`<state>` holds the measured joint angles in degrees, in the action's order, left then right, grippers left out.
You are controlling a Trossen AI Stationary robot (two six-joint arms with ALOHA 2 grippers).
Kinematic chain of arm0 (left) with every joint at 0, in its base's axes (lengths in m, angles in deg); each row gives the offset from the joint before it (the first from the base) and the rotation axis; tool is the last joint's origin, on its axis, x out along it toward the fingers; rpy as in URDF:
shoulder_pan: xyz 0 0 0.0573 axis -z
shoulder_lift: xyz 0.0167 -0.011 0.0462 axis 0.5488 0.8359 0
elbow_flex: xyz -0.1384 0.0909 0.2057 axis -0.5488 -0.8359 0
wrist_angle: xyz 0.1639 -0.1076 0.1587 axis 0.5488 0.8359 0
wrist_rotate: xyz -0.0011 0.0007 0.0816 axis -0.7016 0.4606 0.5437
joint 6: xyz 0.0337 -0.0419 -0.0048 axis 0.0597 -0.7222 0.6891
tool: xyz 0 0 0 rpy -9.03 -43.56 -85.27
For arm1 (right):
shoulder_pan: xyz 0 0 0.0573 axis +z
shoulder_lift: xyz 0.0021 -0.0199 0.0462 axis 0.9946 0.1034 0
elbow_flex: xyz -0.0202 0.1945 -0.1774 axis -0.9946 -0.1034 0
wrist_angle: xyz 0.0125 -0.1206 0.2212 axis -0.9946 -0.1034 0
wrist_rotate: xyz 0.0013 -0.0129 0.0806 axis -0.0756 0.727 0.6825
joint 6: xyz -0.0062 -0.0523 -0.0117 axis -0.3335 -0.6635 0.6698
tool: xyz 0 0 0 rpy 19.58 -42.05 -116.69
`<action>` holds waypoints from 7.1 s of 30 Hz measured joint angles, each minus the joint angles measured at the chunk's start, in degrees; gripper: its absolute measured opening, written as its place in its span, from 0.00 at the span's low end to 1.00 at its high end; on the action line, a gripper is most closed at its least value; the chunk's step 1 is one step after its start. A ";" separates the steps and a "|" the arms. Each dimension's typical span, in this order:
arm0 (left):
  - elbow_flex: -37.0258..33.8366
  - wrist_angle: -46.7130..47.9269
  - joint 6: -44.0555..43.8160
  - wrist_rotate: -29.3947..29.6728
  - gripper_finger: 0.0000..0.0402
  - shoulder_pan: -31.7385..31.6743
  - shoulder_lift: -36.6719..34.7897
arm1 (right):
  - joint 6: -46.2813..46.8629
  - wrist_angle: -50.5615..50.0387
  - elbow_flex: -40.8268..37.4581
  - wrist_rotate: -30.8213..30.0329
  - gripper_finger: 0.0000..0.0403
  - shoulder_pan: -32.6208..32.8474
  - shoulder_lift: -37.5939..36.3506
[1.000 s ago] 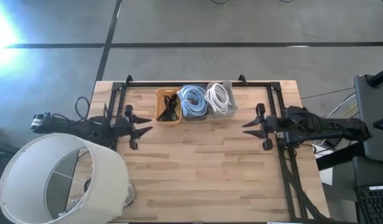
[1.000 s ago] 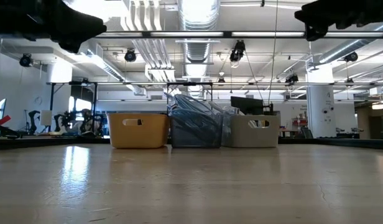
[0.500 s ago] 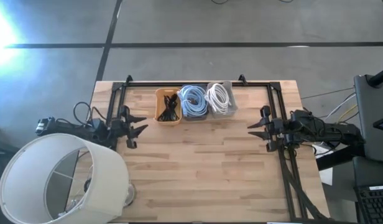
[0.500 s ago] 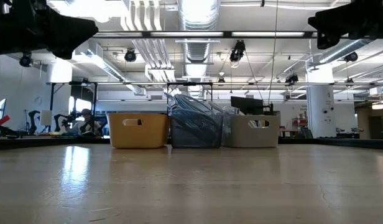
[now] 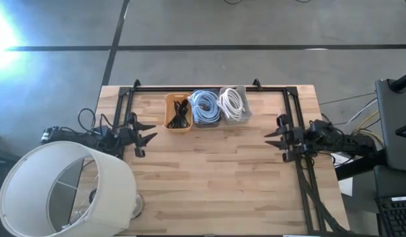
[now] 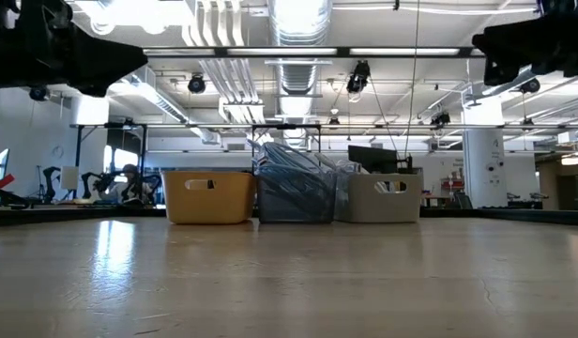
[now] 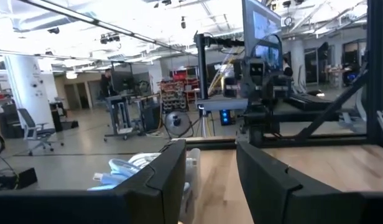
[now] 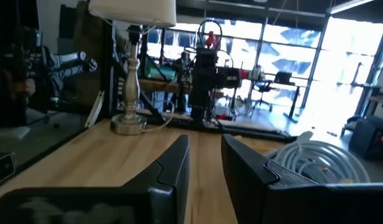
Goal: Pick & Place USB Port
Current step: Return to Home Position
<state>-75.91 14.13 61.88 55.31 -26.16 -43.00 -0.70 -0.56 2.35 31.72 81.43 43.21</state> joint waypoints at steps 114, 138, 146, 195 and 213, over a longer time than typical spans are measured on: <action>-0.15 14.28 -8.27 5.33 0.37 -0.41 -0.44 | 4.27 8.63 -7.08 -0.66 0.23 -0.02 0.26; -0.15 14.28 -8.27 5.33 0.37 -0.40 -0.44 | 4.28 8.63 -7.08 -0.65 0.20 -0.03 0.27; -0.15 14.28 -8.27 5.33 0.37 -0.41 -0.42 | 4.22 8.62 -7.08 -0.65 0.22 -0.02 0.28; -0.15 14.30 -8.28 5.33 0.37 -0.40 -0.42 | 4.23 8.62 -7.08 -0.65 0.17 -0.02 0.28; -0.15 14.28 -8.30 5.33 0.37 -0.41 -0.42 | 4.19 8.63 -7.08 -0.66 0.22 -0.04 0.27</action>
<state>-76.06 28.41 53.58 60.64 -26.56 -43.42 3.49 8.07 -4.73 31.06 81.39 43.48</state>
